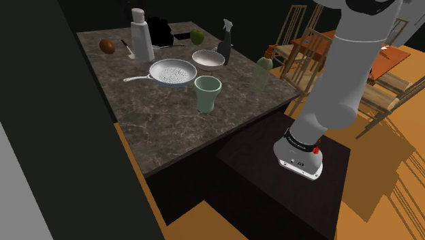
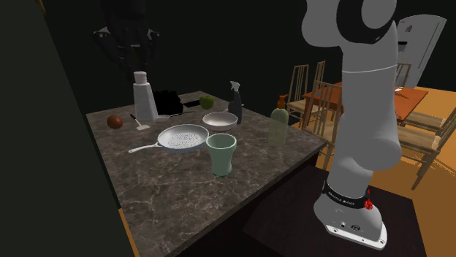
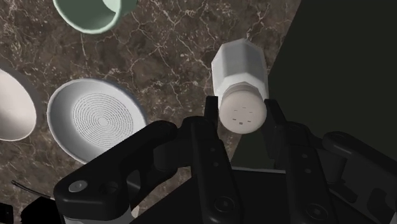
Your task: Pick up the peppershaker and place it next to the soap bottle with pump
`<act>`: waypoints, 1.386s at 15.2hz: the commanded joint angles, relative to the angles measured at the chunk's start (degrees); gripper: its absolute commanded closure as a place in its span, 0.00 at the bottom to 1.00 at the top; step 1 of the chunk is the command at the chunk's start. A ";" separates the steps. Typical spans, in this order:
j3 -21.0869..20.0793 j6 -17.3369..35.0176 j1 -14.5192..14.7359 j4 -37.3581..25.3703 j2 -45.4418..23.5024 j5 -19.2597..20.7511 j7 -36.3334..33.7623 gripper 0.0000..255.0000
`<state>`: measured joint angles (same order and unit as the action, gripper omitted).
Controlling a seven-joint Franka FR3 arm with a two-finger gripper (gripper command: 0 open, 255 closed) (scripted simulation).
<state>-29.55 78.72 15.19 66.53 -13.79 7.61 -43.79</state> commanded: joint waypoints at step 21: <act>16.38 3.95 -15.44 33.54 32.03 -11.12 29.76 1.00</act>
<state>-14.32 83.15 0.21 99.43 17.13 -3.53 -15.73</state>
